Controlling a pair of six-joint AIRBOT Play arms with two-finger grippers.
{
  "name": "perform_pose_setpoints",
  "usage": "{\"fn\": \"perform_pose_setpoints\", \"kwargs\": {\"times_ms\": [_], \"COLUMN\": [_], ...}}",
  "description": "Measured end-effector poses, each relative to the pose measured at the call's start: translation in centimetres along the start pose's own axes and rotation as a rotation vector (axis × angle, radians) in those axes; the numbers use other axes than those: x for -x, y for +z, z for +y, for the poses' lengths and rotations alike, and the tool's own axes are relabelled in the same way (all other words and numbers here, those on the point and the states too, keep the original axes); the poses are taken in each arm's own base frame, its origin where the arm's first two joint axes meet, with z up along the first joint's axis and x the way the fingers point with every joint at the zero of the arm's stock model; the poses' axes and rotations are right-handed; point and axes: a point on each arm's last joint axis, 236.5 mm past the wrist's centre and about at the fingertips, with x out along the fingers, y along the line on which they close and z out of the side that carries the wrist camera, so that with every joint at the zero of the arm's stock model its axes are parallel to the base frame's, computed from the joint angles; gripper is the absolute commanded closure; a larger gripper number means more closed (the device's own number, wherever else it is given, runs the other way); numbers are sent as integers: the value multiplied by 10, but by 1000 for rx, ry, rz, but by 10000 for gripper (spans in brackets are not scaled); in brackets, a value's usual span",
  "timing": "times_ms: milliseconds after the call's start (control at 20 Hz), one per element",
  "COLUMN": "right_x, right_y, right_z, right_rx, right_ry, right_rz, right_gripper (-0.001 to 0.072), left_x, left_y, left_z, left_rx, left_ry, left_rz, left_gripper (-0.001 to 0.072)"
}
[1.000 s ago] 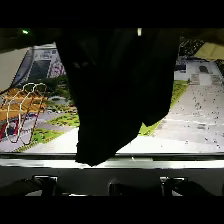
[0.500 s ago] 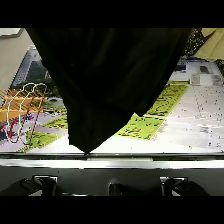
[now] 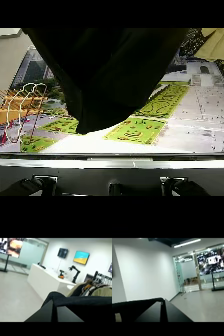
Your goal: Fold the clothes and pants, and hang the long-sleeved shirts on hangers.
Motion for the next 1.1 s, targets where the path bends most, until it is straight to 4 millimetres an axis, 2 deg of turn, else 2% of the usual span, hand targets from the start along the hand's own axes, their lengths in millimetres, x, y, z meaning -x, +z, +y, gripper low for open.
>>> {"fn": "perform_pose_setpoints", "kwargs": {"times_ms": [150, 200, 300, 400, 500, 700, 850, 1000, 1100], "right_x": [0, 1, 2, 10, 22, 58, 87, 121, 149], "right_y": [6, 1, -24, -64, -110, -214, -284, -338, -367], "right_z": [1, -1, -10, -24, -39, -68, -84, -94, -102], "right_rx": [8, 10, 6, 2, 5, 4, 6, 10, 19], "right_ry": [6, -4, -42, -102, -167, -299, -381, -435, -471], "right_rz": [-24, -1, 107, 272, 456, 846, 1094, 1295, 1404], "right_gripper": [668, 668, 668, 668, 668, 668, 669, 669, 669], "left_x": [0, 0, 2, 6, 16, 48, 74, 98, 109], "left_y": [1, -6, -34, -80, -136, -254, -333, -393, -422], "left_z": [0, 3, 14, 32, 53, 87, 105, 117, 121], "left_rx": [2, 4, 9, 10, 19, 41, 69, 99, 110], "left_ry": [-2, 11, 58, 130, 212, 354, 448, 525, 550], "left_rz": [-1, 28, 136, 301, 489, 836, 1018, 1138, 1186], "left_gripper": [676, 676, 676, 676, 676, 676, 676, 676, 676]}}
